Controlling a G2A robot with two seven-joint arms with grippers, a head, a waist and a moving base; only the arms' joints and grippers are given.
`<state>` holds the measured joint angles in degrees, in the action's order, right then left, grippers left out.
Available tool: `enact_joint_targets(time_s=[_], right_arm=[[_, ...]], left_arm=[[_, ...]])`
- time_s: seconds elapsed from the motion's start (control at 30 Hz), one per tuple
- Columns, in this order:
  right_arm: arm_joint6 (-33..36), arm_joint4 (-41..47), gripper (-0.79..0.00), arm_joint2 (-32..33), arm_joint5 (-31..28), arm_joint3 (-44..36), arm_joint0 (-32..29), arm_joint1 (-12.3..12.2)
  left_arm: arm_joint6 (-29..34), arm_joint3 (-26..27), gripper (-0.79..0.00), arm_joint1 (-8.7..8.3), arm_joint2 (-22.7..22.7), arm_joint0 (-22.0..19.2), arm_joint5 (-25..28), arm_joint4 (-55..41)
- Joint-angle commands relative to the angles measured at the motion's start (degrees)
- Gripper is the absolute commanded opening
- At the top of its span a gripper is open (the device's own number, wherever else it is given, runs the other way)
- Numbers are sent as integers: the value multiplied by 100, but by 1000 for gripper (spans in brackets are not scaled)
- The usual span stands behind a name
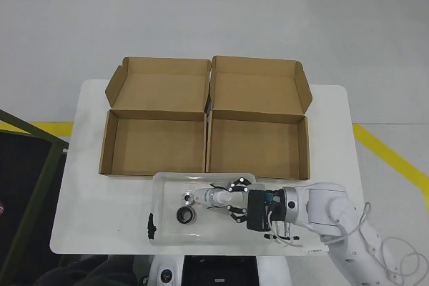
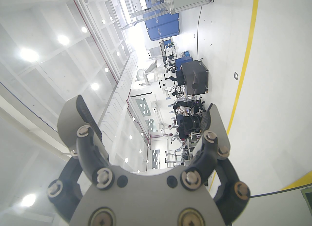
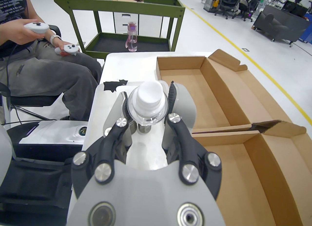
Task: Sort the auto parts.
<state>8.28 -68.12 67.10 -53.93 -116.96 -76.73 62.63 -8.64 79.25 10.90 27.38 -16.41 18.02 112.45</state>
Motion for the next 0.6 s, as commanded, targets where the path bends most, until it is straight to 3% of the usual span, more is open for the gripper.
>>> enact_joint_targets(time_s=[0.0, 0.57], right_arm=[[-58, 39, -785, 100, -23, -30, -5, -16], [-871, 865, -785, 1397, 60, 492, -67, -148]], left_arm=[[0, 0, 0, 0, 0, 0, 0, 0], [0, 0, 0, 0, 0, 0, 0, 0]])
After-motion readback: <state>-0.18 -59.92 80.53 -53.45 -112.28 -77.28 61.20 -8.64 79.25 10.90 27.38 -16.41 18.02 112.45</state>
